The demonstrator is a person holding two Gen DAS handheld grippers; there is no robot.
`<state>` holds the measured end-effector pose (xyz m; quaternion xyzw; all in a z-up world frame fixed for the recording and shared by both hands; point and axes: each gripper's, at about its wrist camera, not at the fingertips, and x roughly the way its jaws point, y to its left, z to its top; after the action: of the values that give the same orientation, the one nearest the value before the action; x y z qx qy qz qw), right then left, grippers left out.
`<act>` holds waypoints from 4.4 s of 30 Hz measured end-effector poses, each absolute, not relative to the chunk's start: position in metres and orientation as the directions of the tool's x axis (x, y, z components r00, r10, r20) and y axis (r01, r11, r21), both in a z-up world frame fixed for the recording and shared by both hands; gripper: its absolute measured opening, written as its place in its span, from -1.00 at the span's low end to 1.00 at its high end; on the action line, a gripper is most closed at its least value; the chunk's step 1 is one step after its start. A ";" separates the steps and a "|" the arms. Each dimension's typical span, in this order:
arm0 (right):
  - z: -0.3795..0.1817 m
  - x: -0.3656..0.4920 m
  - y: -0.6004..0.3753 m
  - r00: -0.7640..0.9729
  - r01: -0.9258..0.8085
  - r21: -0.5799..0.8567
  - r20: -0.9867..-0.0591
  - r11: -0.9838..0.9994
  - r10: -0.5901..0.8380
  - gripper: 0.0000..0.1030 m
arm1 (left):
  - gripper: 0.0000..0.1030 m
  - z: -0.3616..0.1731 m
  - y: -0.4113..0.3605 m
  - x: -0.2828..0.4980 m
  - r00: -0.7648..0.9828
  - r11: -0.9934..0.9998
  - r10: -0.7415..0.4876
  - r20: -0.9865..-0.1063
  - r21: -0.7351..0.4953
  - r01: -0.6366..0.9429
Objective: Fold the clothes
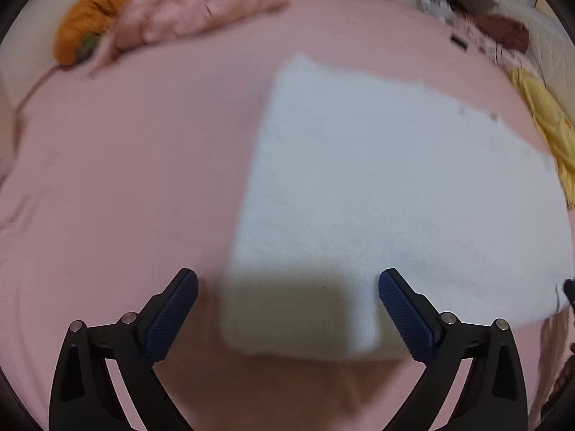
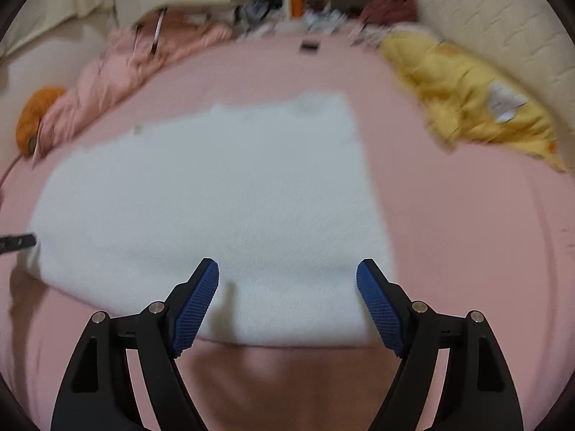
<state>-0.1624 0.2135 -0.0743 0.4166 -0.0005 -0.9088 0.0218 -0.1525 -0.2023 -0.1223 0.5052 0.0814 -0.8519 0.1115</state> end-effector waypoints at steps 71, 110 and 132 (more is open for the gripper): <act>-0.042 -0.072 0.178 -0.560 -0.013 -0.032 -0.828 -0.999 0.034 0.54 | 0.35 -0.213 -0.218 -0.172 -0.735 -0.320 0.507 -0.450 -0.890 0.325; -0.130 -0.242 0.112 -0.683 0.024 -0.009 -0.730 -1.000 -0.010 0.82 | -0.50 -0.236 -0.225 -0.173 -0.689 -0.393 0.532 -0.492 -0.864 0.313; -0.131 -0.218 0.136 -0.678 0.046 -0.058 -0.735 -0.997 0.011 0.99 | -0.49 -0.200 -0.208 -0.165 -0.692 -0.524 0.378 -0.615 -0.758 0.388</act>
<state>-0.2175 0.1358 -0.1314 0.4014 0.0357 -0.9152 0.0095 -0.1649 -0.2079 -0.1996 0.3924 0.4881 -0.7796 0.0034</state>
